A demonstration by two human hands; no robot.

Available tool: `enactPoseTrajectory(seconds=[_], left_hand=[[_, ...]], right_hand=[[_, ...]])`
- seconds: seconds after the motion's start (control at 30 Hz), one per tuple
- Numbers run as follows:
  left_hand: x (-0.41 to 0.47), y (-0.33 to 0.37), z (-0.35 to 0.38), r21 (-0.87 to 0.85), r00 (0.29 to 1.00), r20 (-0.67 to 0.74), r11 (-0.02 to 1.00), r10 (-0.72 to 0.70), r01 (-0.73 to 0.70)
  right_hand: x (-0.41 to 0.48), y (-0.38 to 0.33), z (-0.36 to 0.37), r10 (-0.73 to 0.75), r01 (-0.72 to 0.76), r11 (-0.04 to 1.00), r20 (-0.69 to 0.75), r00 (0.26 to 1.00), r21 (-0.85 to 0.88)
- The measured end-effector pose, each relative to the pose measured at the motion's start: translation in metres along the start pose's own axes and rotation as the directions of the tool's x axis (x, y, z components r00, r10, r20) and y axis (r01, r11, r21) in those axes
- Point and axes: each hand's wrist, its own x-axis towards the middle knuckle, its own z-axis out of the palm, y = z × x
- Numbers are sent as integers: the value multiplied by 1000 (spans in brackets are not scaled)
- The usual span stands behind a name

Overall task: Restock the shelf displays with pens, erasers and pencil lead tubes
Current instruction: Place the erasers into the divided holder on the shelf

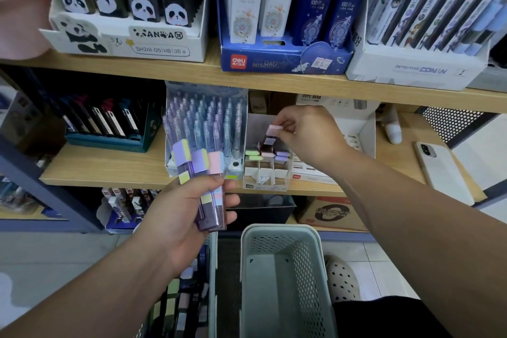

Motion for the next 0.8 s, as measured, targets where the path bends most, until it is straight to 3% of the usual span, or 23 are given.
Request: enactPoseTrajectory(seconds=[0.3,0.37,0.47,0.6,0.7,0.8], left_hand=[[-4,1,-1,29,999,27,999,-24,23],[-6,2,1,45,999,51,999,-19,16],[-8,2,3,66,997,81,998,-4,-2],[-9,1,8,97,994,112,995,9,-20],[-11,0,12,115,991,133,993,17,-33],[-11,-1,14,109,990,141,994,12,-28]], right_hand=[[-5,1,5,-8,24,996,189,982,-81],[-6,0,2,-8,22,997,177,984,-78],[-9,-12,-9,43,-53,994,111,993,95],[-23,-44,-21,-6,-220,820,393,920,529],[-29,-55,-21,-104,-212,803,482,870,558],[-28,-53,-26,-87,-262,761,494,865,594]])
